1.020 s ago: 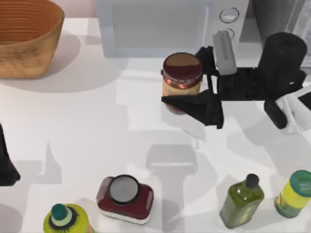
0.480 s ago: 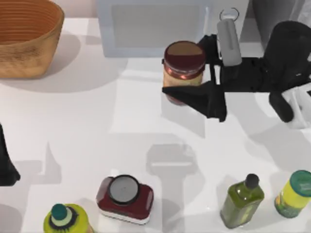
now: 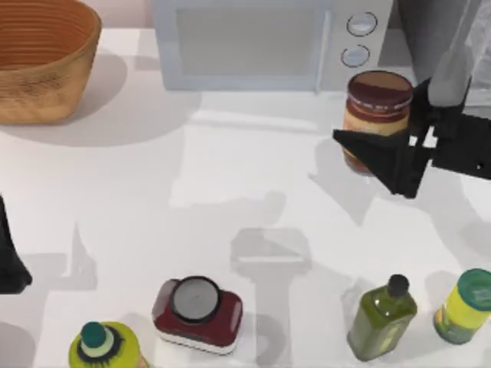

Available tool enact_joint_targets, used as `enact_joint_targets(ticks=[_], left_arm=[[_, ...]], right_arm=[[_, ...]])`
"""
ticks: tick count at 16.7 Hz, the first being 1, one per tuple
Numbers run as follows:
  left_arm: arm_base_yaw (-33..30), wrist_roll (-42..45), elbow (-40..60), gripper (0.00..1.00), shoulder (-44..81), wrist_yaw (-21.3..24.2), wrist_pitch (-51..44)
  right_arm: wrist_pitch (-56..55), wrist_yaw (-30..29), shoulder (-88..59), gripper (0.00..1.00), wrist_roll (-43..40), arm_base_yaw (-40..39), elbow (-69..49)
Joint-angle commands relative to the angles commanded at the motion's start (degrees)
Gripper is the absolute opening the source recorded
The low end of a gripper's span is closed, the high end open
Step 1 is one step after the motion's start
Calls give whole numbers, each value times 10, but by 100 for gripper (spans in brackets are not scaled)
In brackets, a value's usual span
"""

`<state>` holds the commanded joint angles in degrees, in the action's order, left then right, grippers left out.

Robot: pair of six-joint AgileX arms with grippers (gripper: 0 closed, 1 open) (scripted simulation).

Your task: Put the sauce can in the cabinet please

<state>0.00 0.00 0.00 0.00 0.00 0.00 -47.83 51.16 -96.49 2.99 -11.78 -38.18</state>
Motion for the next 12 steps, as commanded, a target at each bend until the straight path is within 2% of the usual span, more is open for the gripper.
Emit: enact_joint_targets(ticks=[5,12], left_arm=[[0,0,0,100,0,0,0],[0,0,0,100,0,0,0]], right_arm=[[127,-169,286,0,-13,62,161],[257,-337,591,0,-28,113,269]])
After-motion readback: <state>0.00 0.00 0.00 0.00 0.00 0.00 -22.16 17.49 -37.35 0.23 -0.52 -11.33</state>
